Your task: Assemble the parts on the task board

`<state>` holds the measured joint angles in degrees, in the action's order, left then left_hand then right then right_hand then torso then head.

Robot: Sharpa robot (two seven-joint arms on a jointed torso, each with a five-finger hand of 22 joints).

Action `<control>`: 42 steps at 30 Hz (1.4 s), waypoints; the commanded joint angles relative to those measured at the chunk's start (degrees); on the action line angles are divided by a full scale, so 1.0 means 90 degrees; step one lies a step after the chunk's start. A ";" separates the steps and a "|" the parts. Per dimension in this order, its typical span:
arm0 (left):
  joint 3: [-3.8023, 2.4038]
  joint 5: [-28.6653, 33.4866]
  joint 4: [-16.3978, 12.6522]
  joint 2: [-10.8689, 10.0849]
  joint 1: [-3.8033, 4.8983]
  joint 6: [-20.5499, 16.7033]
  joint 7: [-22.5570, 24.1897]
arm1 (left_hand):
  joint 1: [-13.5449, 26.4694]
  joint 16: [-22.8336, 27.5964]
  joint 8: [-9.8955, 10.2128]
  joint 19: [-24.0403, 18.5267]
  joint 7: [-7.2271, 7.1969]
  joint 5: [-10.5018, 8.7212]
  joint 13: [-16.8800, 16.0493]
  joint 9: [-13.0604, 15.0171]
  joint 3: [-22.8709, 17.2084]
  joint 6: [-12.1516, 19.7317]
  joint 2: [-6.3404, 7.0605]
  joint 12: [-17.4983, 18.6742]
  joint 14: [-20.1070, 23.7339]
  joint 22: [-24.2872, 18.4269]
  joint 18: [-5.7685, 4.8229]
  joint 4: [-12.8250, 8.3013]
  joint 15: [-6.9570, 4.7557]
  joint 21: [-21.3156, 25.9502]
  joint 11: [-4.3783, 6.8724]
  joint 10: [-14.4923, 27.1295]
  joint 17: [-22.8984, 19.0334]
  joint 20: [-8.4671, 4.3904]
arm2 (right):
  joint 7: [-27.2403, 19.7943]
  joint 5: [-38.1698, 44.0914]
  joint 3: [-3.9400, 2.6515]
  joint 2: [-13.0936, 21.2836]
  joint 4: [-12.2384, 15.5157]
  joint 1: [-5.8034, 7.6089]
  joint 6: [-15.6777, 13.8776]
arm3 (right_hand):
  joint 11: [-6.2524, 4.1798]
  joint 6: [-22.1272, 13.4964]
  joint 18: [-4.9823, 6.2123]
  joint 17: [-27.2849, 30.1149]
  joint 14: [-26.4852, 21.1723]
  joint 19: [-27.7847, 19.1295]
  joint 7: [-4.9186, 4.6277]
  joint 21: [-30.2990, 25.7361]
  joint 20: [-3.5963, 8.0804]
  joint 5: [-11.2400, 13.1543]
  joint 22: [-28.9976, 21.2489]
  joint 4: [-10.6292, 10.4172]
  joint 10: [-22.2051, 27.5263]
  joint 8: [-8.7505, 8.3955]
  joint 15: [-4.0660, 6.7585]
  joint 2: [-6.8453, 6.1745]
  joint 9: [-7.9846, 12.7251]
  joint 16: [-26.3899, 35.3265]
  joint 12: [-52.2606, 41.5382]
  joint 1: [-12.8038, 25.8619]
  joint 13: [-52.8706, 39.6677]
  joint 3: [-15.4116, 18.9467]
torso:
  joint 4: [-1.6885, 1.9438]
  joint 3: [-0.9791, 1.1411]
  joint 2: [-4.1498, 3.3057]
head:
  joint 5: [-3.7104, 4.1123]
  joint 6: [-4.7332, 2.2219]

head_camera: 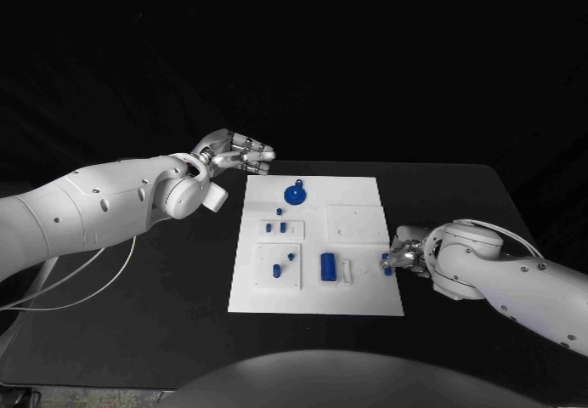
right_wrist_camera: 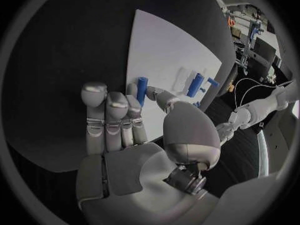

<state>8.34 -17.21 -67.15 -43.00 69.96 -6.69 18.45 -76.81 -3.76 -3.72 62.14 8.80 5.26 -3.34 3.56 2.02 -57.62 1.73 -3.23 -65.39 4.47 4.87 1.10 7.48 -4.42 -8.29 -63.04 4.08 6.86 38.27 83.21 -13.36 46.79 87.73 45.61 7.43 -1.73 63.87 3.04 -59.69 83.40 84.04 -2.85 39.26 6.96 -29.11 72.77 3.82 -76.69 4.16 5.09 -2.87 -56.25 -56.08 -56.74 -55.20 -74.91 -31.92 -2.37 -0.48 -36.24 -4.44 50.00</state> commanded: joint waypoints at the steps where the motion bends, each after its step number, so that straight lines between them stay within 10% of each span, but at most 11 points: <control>1: -0.0004 -0.0043 -0.0018 0.0005 0.0003 0.0110 0.0015 | 0.0058 0.0025 0.0003 -0.0041 0.0004 -0.0038 -0.0010 0.0008 0.0002 0.0053 -0.0010 -0.0025 0.0024 -0.0008 -0.0070 0.0024 -0.0004 0.0018 0.0019 0.0041 0.0001 -0.0015 | -0.0129 -0.0565 0.0112 -0.0044 -0.0022 -0.0137 0.0113 | -0.0066 -0.0128 0.0094 0.0011 -0.0018 0.0310 -0.0042 0.0021 -0.0046 -0.0125 0.0021 0.1101 -0.0011 -0.0047 0.0020 0.0082 0.1087 0.0011 -0.0037 -0.0050 -0.0165 -0.1135 | 0.0001 0.0002 -0.0001 | -0.0014 0.0000; 17: -0.0002 -0.0052 -0.0008 -0.0001 0.0004 0.0131 -0.0015 | 0.0048 0.0026 0.0003 -0.0043 0.0006 -0.0041 -0.0010 0.0008 0.0015 0.0062 -0.0018 -0.0026 0.0024 -0.0008 -0.0073 0.0022 -0.0003 0.0017 0.0018 0.0042 0.0000 -0.0016 | -0.0058 -0.1123 0.0073 0.0031 0.0368 -0.0100 -0.0403 | -0.0089 -0.0007 0.0088 0.0039 -0.0019 0.0315 -0.0012 0.0005 -0.0025 -0.0370 0.0057 0.1171 -0.0035 -0.0050 0.0041 0.0049 0.1085 0.0027 -0.0027 -0.0049 -0.0128 -0.1076 | 0.0008 0.0000 0.0000 | -0.0099 0.0000; 42: -0.0001 -0.0132 -0.0003 0.0007 0.0004 0.0141 -0.0063 | 0.0051 0.0026 0.0003 -0.0048 0.0008 -0.0040 -0.0010 0.0008 0.0009 0.0068 0.0003 -0.0026 0.0030 -0.0009 -0.0072 0.0041 -0.0001 0.0019 0.0016 0.0047 -0.0001 -0.0014 | -0.0002 -0.1455 0.0064 -0.0286 0.0576 -0.0020 -0.0365 | -0.0087 0.0009 0.0084 0.0089 -0.0025 0.0311 -0.0011 -0.0079 -0.0026 -0.0377 0.0054 0.1180 -0.0004 -0.0051 0.0039 0.0061 0.1140 0.0082 0.0036 -0.0079 -0.0074 -0.0998 | 0.0018 0.0002 -0.0008 | -0.0134 0.0000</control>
<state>8.37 -18.05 -67.07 -43.02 69.96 -6.25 17.75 -76.82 -3.76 -3.72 62.14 8.99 5.27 -3.34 3.56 2.02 -57.42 1.73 -3.23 -65.39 4.48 4.87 1.10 7.48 -4.42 -8.28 -63.04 4.08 6.86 38.19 70.73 -12.82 44.38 93.09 45.45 3.47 -1.87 63.63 3.02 -58.92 83.16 84.04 -3.09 38.93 6.96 -32.55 73.17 4.68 -76.59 3.48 5.10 -2.87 -46.04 -55.58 -56.53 -55.20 -74.91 -31.32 -2.21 -0.52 -36.28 -5.66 50.00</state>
